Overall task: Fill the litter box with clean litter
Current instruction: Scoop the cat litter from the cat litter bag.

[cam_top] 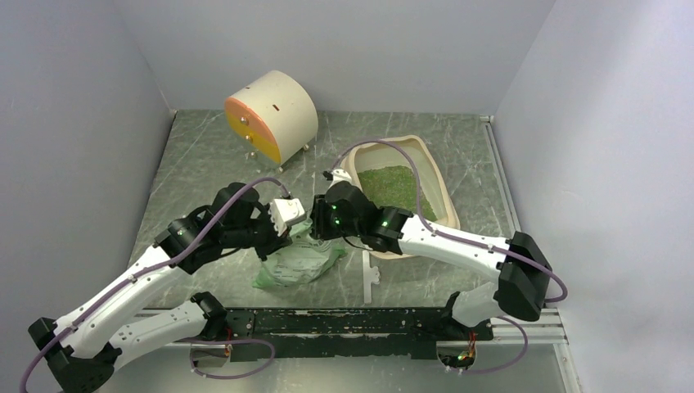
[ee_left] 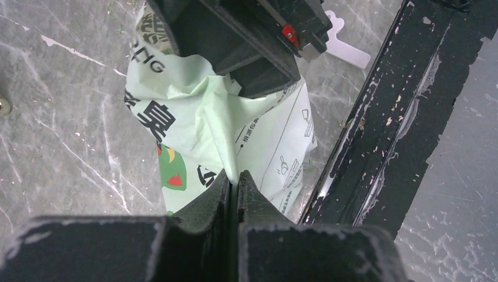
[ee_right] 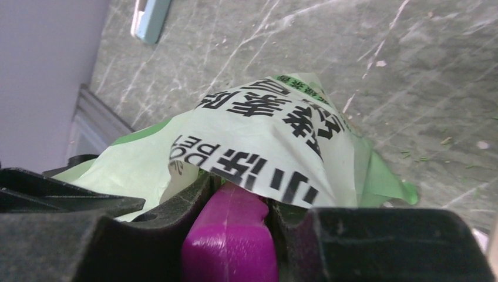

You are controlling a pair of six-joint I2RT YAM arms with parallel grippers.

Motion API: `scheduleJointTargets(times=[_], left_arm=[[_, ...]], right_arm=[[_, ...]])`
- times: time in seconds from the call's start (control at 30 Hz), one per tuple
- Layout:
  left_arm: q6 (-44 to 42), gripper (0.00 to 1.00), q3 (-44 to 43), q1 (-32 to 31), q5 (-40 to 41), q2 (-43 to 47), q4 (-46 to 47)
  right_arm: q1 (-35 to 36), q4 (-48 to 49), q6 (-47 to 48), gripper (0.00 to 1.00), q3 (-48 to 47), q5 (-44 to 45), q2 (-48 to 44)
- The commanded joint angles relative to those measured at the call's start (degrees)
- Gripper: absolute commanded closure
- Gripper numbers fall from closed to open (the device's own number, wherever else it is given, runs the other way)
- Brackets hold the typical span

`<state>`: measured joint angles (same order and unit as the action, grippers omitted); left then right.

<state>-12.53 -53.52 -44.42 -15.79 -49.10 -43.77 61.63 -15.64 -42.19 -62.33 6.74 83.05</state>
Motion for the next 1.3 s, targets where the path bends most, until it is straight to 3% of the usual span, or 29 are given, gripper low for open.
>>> scheduleJointTargets(times=[0.0, 0.27, 0.43, 0.73, 1.1, 1.27], left_arm=[[1.2, 0.95, -0.1, -0.5, -0.2, -0.9, 6.3], [0.9, 0.95, -1.1, -0.5, 0.6, -1.6, 9.0], [0.8, 0.95, -1.3, -0.4, 0.8, -1.7, 9.7], [0.4, 0.95, -1.4, -0.5, 1.2, -0.6, 9.8], [-0.1, 0.95, -1.9, -0.5, -1.3, 0.4, 10.2], [-0.5, 0.95, -2.5, -0.5, -5.4, 0.9, 10.7]], right_arm=[[-0.3, 4.4, -7.0, 1.0, 8.4, -25.1, 0.7], [-10.6, 24.4, -20.0, 1.0, 20.1, -37.1, -8.0], [-16.8, 33.4, -28.6, 1.0, 27.8, -38.9, -15.0], [-23.6, 33.3, -33.8, 1.0, 33.7, -38.8, -22.9], [-24.9, 17.3, -25.0, 1.0, 29.7, -26.4, -27.0], [-24.9, 22.4, -27.4, 1.0, 29.4, -26.5, -26.8]])
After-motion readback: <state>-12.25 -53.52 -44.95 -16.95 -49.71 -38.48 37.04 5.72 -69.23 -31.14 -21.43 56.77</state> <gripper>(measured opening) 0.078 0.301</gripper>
